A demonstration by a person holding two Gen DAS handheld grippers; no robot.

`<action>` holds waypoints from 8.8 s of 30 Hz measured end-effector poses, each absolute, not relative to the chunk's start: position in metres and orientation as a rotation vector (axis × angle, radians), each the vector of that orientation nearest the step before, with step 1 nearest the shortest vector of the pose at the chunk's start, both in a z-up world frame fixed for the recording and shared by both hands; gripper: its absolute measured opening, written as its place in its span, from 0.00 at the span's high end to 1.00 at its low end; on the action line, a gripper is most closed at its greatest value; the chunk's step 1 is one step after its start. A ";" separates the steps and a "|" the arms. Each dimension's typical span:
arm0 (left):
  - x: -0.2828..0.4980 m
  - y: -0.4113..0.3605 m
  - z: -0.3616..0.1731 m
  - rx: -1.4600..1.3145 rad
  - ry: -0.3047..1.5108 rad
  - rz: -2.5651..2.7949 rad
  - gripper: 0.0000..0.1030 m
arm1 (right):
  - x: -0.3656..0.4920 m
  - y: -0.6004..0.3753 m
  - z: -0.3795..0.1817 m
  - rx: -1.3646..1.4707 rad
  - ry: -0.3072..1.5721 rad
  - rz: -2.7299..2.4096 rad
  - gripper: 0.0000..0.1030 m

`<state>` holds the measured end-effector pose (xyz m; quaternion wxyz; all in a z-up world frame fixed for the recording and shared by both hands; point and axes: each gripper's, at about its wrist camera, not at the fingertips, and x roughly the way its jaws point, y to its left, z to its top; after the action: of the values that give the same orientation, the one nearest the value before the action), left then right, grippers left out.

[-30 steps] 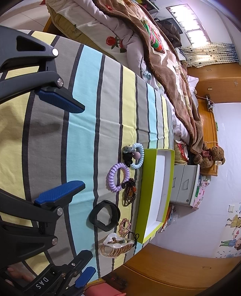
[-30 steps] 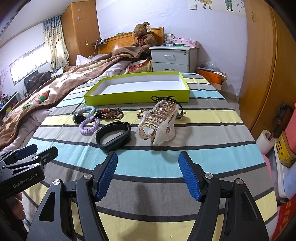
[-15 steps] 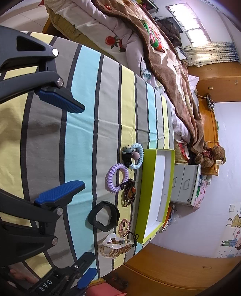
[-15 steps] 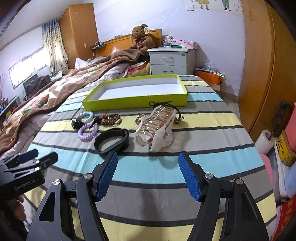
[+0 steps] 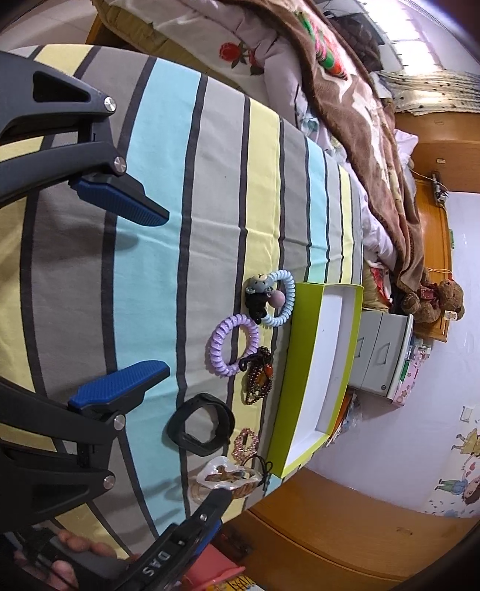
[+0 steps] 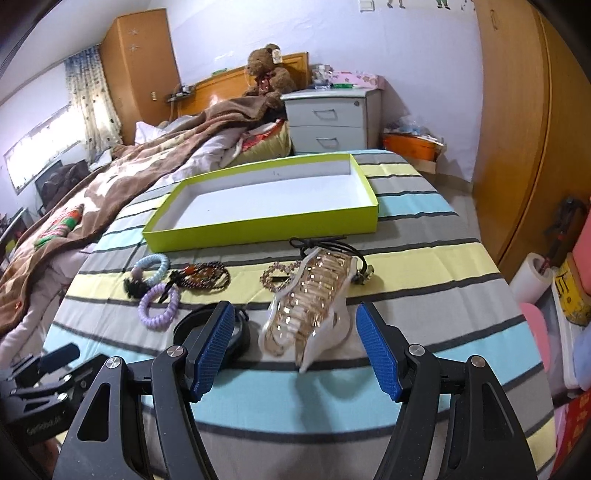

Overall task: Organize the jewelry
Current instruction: 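Move the right gripper to the clear-and-gold hair claw clip and grasp it, then lift the claw clip with the right gripper while the left gripper approaches the black wristband, then close the left gripper on the black wristband and lift it, then carry the wristband with the left gripper over the box while the right carries the claw clip there, then open the left gripper to drop the wristband in the box while the right releases the claw clip, then move the right gripper to the black cord hair tie with teal bead and grasp it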

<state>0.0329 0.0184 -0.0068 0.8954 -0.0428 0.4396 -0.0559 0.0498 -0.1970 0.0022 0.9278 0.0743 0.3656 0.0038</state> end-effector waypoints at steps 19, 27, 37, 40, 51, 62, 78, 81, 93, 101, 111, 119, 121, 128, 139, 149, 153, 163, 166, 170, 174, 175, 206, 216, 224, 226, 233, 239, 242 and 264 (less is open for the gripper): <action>0.056 0.022 -0.012 -0.164 1.006 -0.231 0.27 | 0.049 -0.216 0.001 0.169 0.784 0.009 0.60; 0.060 0.016 -0.013 -0.167 1.043 -0.268 0.27 | 0.034 -0.229 0.007 0.185 0.781 0.081 0.60; 0.069 -0.018 -0.004 -0.111 1.033 -0.334 0.31 | 0.014 -0.255 0.010 0.037 0.789 -0.023 0.60; 0.078 -0.031 -0.006 -0.089 1.044 -0.335 0.33 | 0.016 -0.254 0.008 -0.060 0.781 -0.086 0.60; 0.089 -0.059 -0.018 0.046 1.041 -0.277 0.43 | 0.016 -0.244 0.007 -0.152 0.763 -0.049 0.60; 0.077 -0.068 -0.011 0.062 1.021 -0.299 0.58 | 0.013 -0.249 0.016 0.048 0.749 0.161 0.54; 0.073 -0.074 -0.007 0.035 1.030 -0.322 0.61 | 0.043 -0.279 0.003 0.275 0.836 0.064 0.54; 0.073 -0.077 -0.009 0.042 1.037 -0.327 0.61 | 0.049 -0.276 -0.002 0.304 0.862 0.072 0.54; 0.077 -0.074 -0.015 0.091 1.051 -0.265 0.61 | 0.055 -0.263 -0.007 0.180 0.902 0.031 0.69; 0.079 -0.080 -0.018 0.155 1.036 -0.260 0.63 | 0.051 -0.258 -0.003 0.122 0.900 0.021 0.85; 0.079 -0.077 -0.016 0.116 1.039 -0.293 0.86 | 0.053 -0.266 -0.004 0.089 0.915 -0.010 0.87; 0.081 -0.082 -0.016 0.142 1.028 -0.288 0.86 | 0.051 -0.262 -0.010 0.074 0.933 -0.025 0.87; 0.082 -0.081 -0.016 0.131 1.029 -0.291 0.86 | 0.049 -0.265 -0.009 0.084 0.924 -0.022 0.87; 0.080 -0.074 -0.014 0.099 1.031 -0.295 0.90 | 0.041 -0.268 -0.001 0.093 0.895 -0.025 0.88; 0.075 -0.061 0.005 0.063 0.987 -0.285 0.91 | 0.037 -0.263 0.019 0.100 0.839 -0.020 0.88; 0.070 -0.047 0.030 0.007 0.944 -0.315 0.90 | 0.040 -0.253 0.038 0.090 0.786 0.000 0.88; 0.070 -0.044 0.035 -0.001 0.935 -0.317 0.90 | 0.045 -0.248 0.042 0.082 0.779 0.012 0.88; 0.095 -0.031 0.048 -0.020 0.926 -0.293 0.90 | 0.082 -0.232 0.065 0.066 0.749 0.051 0.88; 0.109 -0.026 0.051 -0.025 0.919 -0.280 0.90 | 0.101 -0.229 0.066 0.068 0.755 0.056 0.88; 0.130 -0.018 0.055 -0.031 0.907 -0.259 0.90 | 0.124 -0.229 0.066 0.072 0.765 0.048 0.88; 0.154 -0.012 0.056 -0.041 0.908 -0.247 0.90 | 0.147 -0.229 0.065 0.072 0.777 0.037 0.88; 0.161 -0.011 0.056 -0.049 0.908 -0.244 0.90 | 0.153 -0.229 0.065 0.070 0.778 0.035 0.88; 0.285 -0.016 -0.001 -0.087 1.017 -0.174 0.90 | 0.267 -0.248 0.002 0.051 0.926 -0.031 0.87; 0.293 -0.016 -0.011 -0.086 1.042 -0.155 0.89 | 0.273 -0.247 -0.003 0.026 0.933 -0.035 0.87; 0.294 -0.015 -0.014 -0.085 1.048 -0.145 0.89 | 0.276 -0.248 -0.006 0.020 0.941 -0.037 0.87; 0.295 -0.015 -0.014 -0.088 1.050 -0.147 0.89 | 0.276 -0.249 -0.006 0.022 0.941 -0.037 0.87; 0.295 -0.013 -0.013 -0.103 1.046 -0.162 0.81 | 0.274 -0.248 -0.003 0.026 0.923 -0.027 0.81; 0.289 -0.014 -0.008 -0.112 1.037 -0.174 0.69 | 0.268 -0.247 0.005 0.035 0.895 -0.017 0.68; 0.284 -0.014 -0.005 -0.118 1.031 -0.182 0.65 | 0.262 -0.247 0.011 0.033 0.882 -0.020 0.68; 0.199 0.008 0.037 -0.153 0.940 -0.201 0.52 | 0.176 -0.246 0.040 0.089 0.795 0.029 0.67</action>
<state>0.1994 0.0076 0.0371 0.8838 -0.0735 0.4518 -0.0967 0.1759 -0.2460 0.0403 0.9211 0.0433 0.3868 0.0143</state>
